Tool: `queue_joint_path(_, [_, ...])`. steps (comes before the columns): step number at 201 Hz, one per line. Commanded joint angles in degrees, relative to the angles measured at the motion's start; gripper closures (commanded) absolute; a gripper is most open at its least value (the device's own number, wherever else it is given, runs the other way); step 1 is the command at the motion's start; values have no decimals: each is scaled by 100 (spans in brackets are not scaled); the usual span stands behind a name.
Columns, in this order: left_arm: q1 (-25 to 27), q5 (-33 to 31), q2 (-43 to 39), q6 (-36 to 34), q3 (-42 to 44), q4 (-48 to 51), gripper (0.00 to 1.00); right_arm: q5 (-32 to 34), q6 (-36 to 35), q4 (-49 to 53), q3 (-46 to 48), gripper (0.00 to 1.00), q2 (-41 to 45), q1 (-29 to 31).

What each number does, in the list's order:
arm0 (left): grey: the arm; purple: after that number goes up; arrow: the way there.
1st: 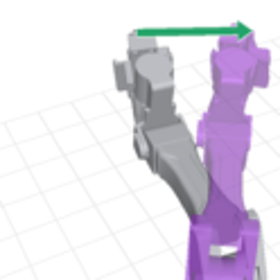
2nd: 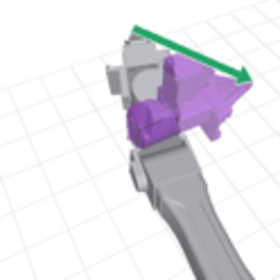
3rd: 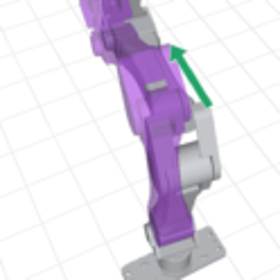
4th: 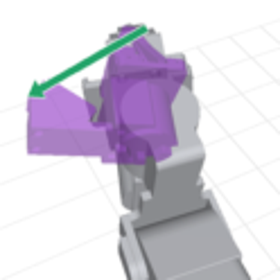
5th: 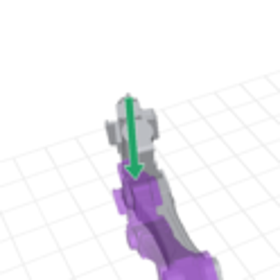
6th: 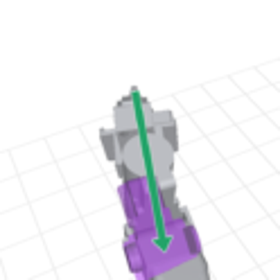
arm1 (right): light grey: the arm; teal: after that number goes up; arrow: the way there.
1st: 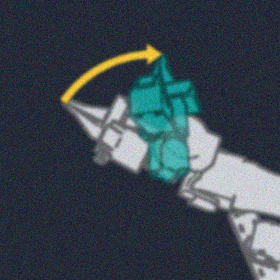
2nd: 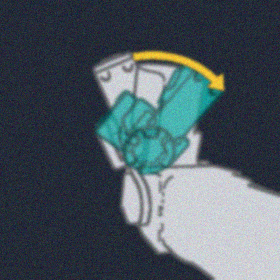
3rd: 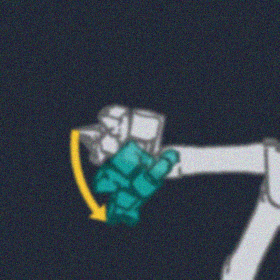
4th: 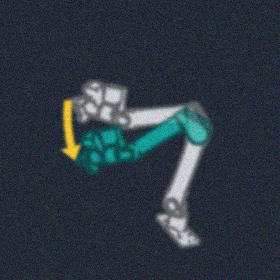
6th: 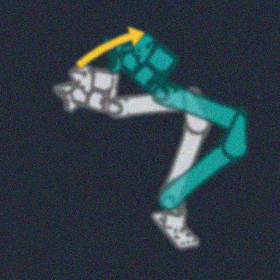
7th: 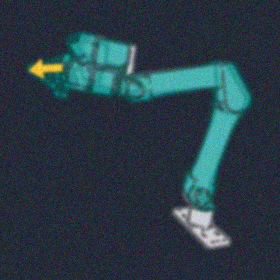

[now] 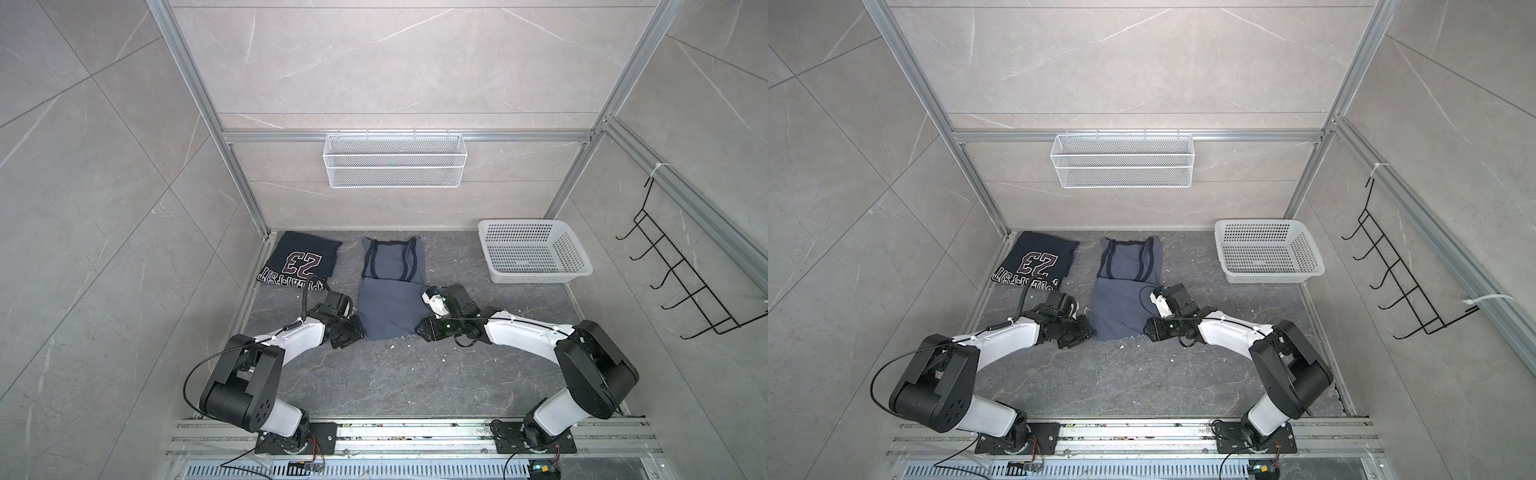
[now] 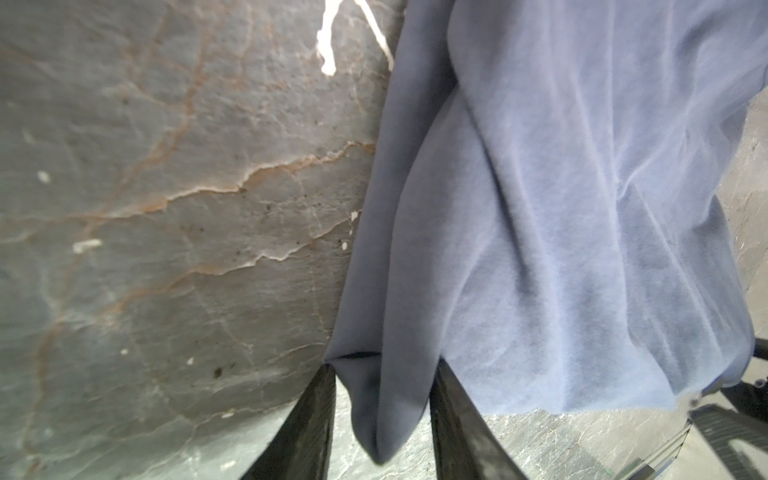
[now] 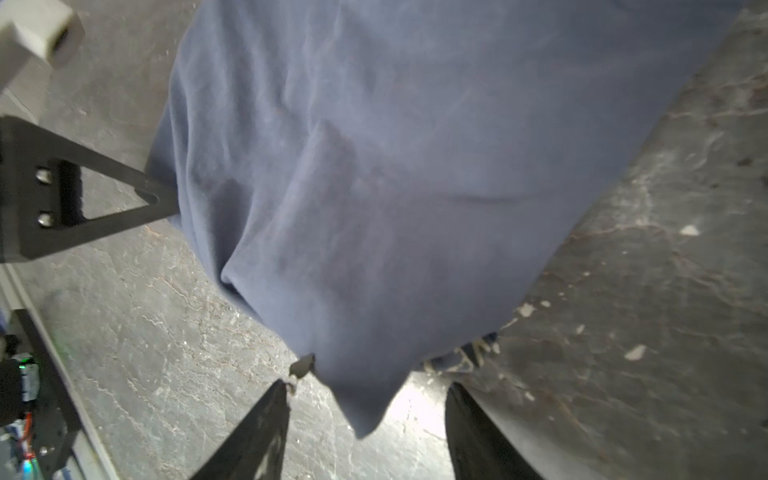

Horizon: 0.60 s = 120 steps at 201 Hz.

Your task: Fold and stack the tank tops

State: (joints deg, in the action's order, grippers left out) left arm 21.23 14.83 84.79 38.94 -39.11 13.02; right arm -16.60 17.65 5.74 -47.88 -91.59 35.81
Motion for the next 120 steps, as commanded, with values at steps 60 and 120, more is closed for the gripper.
queue_joint_path(60, [6,-96,72,-147,-167,11,59,1342,-158,644,-837,45,-607,163])
queue_joint_path(120, [5,-130,46,-155,-114,24,59,1084,-192,853,-1427,55,-1059,163])
